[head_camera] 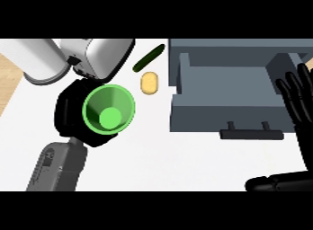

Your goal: Pick up the cup, place it into the drawer and close the drawer

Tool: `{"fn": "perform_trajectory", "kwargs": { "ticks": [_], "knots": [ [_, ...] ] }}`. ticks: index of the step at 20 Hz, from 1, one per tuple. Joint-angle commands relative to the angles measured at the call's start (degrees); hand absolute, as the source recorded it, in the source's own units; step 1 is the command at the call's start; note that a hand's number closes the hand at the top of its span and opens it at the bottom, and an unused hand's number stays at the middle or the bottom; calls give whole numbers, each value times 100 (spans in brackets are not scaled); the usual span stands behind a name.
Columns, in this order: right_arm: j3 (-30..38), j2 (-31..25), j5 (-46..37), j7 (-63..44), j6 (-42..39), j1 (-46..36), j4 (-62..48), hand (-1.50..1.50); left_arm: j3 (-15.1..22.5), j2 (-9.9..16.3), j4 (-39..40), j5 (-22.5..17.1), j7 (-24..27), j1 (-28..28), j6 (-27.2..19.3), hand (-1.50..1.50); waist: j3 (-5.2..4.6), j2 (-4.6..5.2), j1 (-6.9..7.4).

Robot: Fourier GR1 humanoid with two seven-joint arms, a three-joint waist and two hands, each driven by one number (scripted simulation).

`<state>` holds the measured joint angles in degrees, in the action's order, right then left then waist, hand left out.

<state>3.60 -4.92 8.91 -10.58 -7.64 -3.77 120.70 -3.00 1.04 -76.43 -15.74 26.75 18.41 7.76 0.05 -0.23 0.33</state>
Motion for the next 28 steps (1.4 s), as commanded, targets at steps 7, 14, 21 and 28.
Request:
{"fn": "perform_trajectory", "kwargs": {
  "ticks": [7,14,21,28],
  "knots": [
    [-161,110,-262,342,-64,276,19,-150,492,-102,-633,153,-1504,1466,-1444,150,-3,15,-66],
    [204,-146,151,-22,-105,-262,-275,-150,596,-103,429,403,-1486,2679,-1964,150,-4,27,-86],
    [449,-250,275,341,-345,-32,-474,-150,525,-104,1111,415,-1841,3557,-2044,150,-3,28,-91],
    [135,-12,-43,315,-133,83,-214,-150,978,-104,2103,208,-1574,4134,-2525,150,-3,37,-139]
  ]
}}
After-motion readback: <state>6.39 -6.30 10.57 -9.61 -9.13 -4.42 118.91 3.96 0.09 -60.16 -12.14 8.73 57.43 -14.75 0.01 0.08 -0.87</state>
